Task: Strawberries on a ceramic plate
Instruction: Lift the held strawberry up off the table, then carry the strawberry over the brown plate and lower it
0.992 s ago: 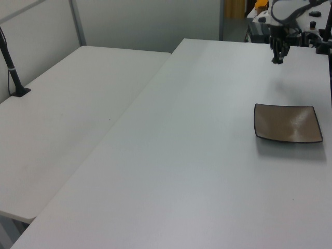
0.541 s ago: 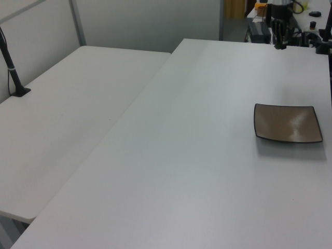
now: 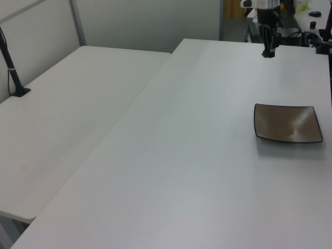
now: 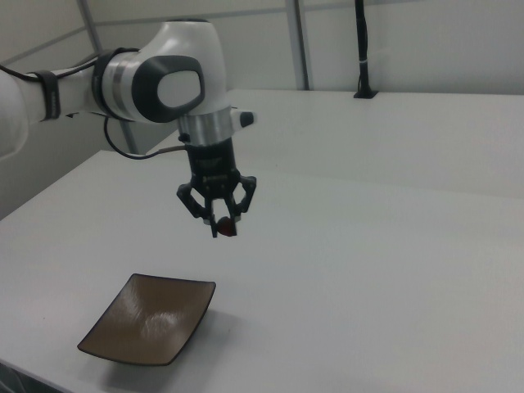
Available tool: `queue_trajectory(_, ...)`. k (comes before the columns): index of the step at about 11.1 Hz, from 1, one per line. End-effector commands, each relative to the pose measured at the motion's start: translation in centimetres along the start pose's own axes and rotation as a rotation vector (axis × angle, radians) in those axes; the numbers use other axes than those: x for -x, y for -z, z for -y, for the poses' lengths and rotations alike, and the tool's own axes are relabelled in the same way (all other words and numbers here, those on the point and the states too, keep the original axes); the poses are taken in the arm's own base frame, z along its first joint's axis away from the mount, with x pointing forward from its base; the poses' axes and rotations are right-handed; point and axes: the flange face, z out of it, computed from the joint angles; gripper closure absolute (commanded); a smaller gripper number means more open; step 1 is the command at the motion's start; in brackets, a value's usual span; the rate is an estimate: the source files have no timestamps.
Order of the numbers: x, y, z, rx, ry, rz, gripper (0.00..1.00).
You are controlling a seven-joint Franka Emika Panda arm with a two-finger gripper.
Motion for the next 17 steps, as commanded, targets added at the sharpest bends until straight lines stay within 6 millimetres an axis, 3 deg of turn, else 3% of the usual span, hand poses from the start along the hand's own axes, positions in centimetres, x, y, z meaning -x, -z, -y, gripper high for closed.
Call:
queue_trajectory(1,-2.3,0.5,4.5,-0.022,-0.061,0.021,0.91)
queue_trajectory(5,-6.1,0.2,11.9,-0.055,-0.094,0.084,0.91)
queue_trajectory(8,-8.7,-2.0,17.3,-0.044,-0.111,0.136,0.91)
queue_trajectory(12,-10.3,-5.8,20.2,-0.074,-0.124,0.183,0.91)
queue_trajectory(17,-10.6,-12.0,21.3,-0.073,-0.165,0.204,0.9)
